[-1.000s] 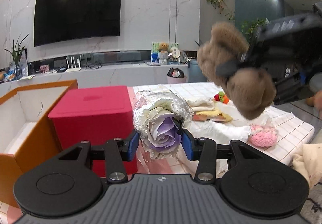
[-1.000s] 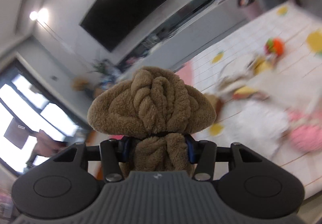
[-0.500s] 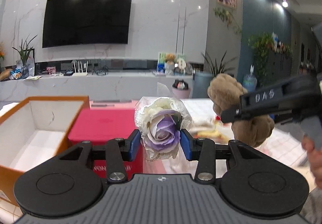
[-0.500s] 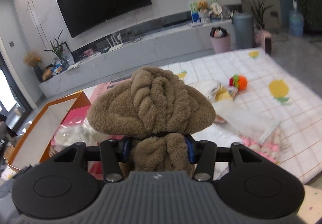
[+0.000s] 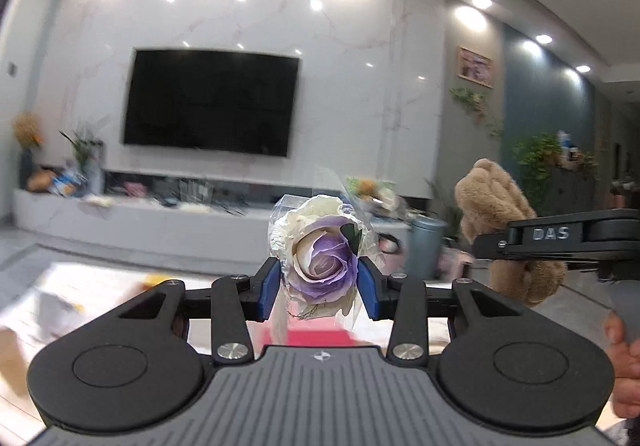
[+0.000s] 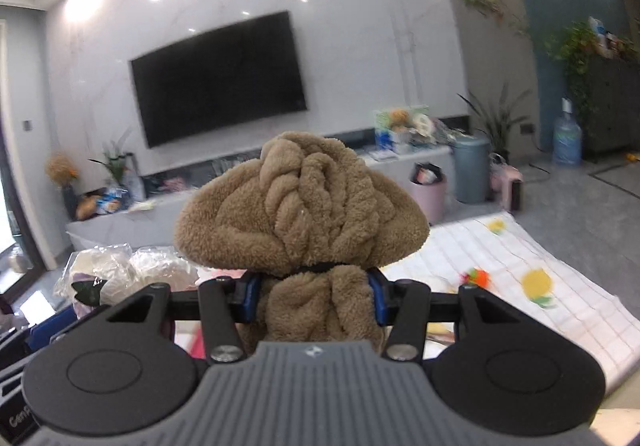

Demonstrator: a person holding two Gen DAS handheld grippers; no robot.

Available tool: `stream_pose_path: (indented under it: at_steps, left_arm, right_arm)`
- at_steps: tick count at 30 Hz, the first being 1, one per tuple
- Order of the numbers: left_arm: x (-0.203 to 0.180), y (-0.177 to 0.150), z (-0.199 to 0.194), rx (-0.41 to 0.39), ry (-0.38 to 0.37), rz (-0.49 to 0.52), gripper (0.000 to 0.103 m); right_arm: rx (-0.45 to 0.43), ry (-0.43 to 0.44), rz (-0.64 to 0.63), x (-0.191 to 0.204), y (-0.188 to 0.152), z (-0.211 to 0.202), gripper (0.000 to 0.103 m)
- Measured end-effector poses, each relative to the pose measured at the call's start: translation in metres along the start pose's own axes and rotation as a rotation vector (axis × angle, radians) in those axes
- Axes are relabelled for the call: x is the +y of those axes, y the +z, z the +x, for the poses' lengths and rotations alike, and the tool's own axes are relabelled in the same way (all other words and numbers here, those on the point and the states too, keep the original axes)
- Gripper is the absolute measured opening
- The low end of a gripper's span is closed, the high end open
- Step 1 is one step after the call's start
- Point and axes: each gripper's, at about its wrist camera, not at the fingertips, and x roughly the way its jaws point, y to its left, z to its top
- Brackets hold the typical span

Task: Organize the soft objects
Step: 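Lift the flower with the left tool while the right tool lifts the bear, then release the flower into the orange box while the right tool lowers the bear inside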

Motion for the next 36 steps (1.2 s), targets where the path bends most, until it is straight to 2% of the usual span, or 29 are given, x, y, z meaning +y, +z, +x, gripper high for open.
stream_pose_path:
  at_steps: [3,7,10,12,17,20,24,26,28,32,34,36]
  left_arm:
    - [0.029,0.007,-0.002,0.015,0.063,0.022,0.047]
    - [0.079,0.001,0.016,0.135,0.069,-0.06,0.047]
    - [0.101,-0.011,0.03,0.165,0.164,-0.054,0.047]
    - [0.112,-0.014,0.044,0.18,0.187,-0.073,0.047]
    - [0.132,-0.013,0.078,0.207,0.147,-0.144,0.047]
    - [0.143,-0.036,0.092,0.301,0.132,-0.158,0.047]
    - [0.155,-0.065,0.113,0.476,0.15,-0.149,0.047]
    - [0.166,-0.072,0.107,0.517,0.13,-0.168,0.047]
    - [0.169,-0.076,0.104,0.515,0.128,-0.179,0.051]
    - [0.166,-0.077,0.115,0.529,0.196,-0.104,0.058]
    - [0.166,-0.082,0.118,0.567,0.213,-0.091,0.07]
    - [0.164,-0.083,0.114,0.58,0.191,-0.067,0.079]
  right_arm:
    - [0.002,0.059,-0.019,0.034,-0.001,0.006,0.05]
    - [0.041,0.143,-0.051,0.084,-0.014,0.029,0.05]
    - [0.094,0.194,-0.037,0.11,-0.026,0.053,0.05]
    - [0.118,0.212,-0.014,0.125,-0.034,0.072,0.05]
    - [0.16,0.232,-0.012,0.148,-0.046,0.117,0.05]
    - [0.167,0.242,-0.044,0.153,-0.055,0.132,0.05]
    - [0.098,0.202,-0.047,0.147,-0.073,0.134,0.051]
    - [0.103,0.202,-0.034,0.143,-0.075,0.132,0.051]
    - [0.086,0.223,-0.002,0.137,-0.077,0.129,0.051]
    - [0.12,0.244,-0.063,0.14,-0.087,0.134,0.051]
    - [0.152,0.232,-0.052,0.141,-0.092,0.141,0.051]
    - [0.172,0.231,-0.029,0.142,-0.097,0.144,0.051]
